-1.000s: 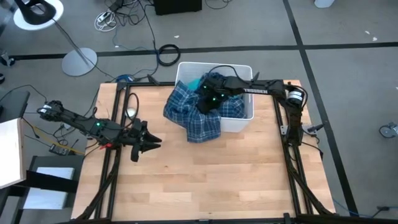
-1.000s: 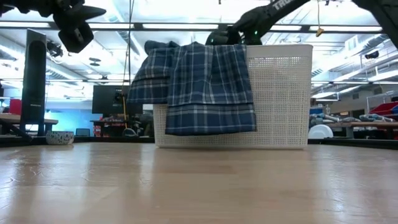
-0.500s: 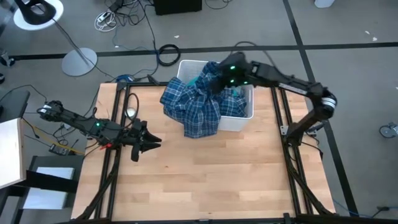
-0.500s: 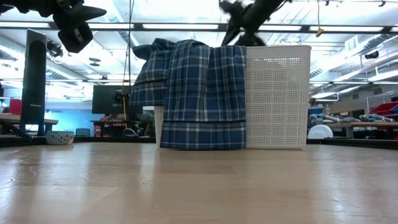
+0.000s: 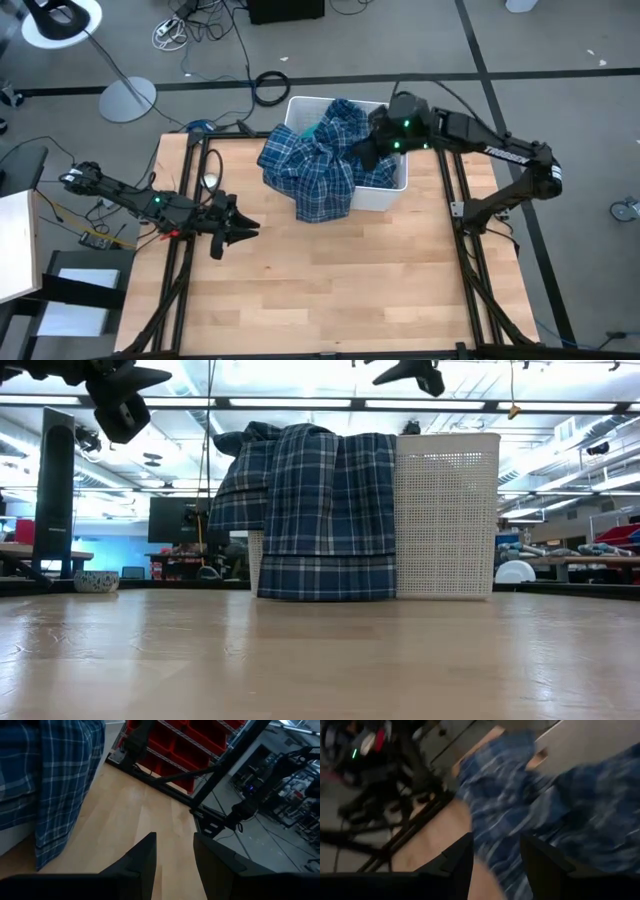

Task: Sort clothes
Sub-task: Put the dark blue long sleeve into the white bin

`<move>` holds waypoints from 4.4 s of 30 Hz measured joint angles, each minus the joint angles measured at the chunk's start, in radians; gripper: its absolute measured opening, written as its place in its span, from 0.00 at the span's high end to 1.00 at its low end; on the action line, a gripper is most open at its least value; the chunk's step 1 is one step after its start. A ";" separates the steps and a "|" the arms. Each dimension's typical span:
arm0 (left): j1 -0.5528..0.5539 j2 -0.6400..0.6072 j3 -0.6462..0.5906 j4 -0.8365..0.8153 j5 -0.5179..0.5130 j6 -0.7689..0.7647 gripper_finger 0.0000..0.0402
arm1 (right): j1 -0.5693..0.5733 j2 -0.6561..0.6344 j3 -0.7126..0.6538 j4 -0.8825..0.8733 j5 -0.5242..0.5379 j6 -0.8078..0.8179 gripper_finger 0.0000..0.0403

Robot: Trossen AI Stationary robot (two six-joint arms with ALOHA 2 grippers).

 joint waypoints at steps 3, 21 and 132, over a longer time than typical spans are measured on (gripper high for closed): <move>0.000 0.000 0.000 0.017 0.000 0.001 0.66 | 0.078 0.024 0.000 -0.027 0.007 0.007 0.61; 0.000 0.015 0.000 0.014 -0.018 0.000 0.66 | 0.495 0.060 0.000 -0.443 0.390 0.311 0.69; 0.792 0.499 0.214 -0.200 0.461 0.337 0.69 | 0.886 -0.177 -0.803 0.110 0.537 0.862 0.72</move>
